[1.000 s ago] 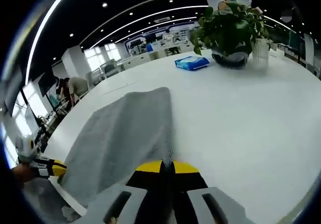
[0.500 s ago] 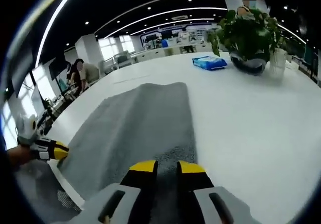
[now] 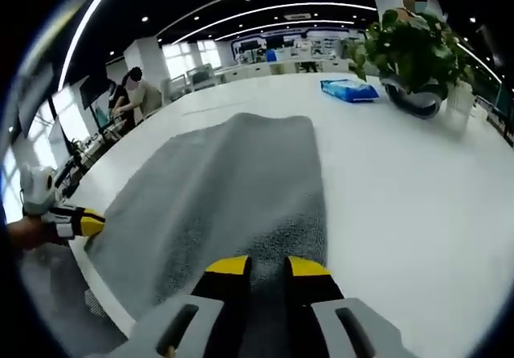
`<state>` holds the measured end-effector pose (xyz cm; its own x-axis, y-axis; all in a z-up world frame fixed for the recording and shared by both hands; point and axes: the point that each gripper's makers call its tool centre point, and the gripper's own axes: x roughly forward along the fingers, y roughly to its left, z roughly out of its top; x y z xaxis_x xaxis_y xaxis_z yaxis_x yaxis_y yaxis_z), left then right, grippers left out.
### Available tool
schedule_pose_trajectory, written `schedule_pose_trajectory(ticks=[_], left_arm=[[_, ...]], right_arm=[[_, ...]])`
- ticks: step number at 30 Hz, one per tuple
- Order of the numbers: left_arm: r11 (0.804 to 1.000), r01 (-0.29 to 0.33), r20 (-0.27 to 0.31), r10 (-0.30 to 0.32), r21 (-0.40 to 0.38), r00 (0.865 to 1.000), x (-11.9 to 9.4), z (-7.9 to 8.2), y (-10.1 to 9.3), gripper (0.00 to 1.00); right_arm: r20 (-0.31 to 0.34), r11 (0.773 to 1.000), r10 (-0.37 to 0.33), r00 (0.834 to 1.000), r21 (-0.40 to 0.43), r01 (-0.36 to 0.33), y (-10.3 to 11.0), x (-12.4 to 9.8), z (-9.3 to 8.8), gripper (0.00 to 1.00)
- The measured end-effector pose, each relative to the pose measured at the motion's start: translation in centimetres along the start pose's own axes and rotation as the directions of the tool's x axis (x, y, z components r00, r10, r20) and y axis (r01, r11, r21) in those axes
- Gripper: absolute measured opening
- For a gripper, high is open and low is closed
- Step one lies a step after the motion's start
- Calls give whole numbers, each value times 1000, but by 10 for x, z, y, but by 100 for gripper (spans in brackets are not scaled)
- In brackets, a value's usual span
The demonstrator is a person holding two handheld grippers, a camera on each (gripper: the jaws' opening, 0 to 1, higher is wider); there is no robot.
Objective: Open the folded towel by lifting each exposed corner and separating the folded layers until the towel lies flat within the target outline without major curled edges
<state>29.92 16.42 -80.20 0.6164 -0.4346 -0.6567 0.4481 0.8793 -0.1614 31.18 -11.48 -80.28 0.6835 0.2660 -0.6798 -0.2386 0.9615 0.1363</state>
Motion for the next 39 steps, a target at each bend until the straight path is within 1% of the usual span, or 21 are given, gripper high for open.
schedule_pose_trajectory(ticks=[2,5,8,13,15,22,24,29,32,35,39], left_arm=[[1000,1,-9,-1,15,1000,1,1,1,6],[999,1,-29,0,32,1000,1,2,5,6],[998,-9,-67,13,62,998,1,3,14,6],[998,-19,-76,24,67,997,0,4,28,6],[997,-28,-76,33,67,997,-1,5,33,6],[997,-59,-76,63,57,995,-7,4,56,6],[997,-65,-69,68,42,995,-9,4,63,6],[996,-76,-66,78,38,995,-13,4,78,6],[997,-73,-67,75,36,995,-14,5,87,6],[996,-68,-66,71,53,995,-16,5,94,6],[997,-62,-55,65,53,996,-18,6,105,6]], right_arm=[[-16,999,2,1000,-45,-3,4,2,0,15],[-31,998,11,999,-61,-13,9,5,2,15],[-92,997,40,995,-63,-46,17,9,4,14],[-176,990,44,983,-122,-67,27,19,8,14],[-187,987,49,981,-140,-76,33,24,11,14],[-184,977,37,982,-199,-75,53,38,19,14],[-167,974,23,986,-217,-59,59,41,21,13],[-126,977,10,992,-208,-36,70,47,25,13],[-129,978,6,992,-207,-33,77,50,27,13],[-134,977,4,991,-212,-33,84,52,27,13],[-127,978,-5,992,-206,-22,90,53,27,13]])
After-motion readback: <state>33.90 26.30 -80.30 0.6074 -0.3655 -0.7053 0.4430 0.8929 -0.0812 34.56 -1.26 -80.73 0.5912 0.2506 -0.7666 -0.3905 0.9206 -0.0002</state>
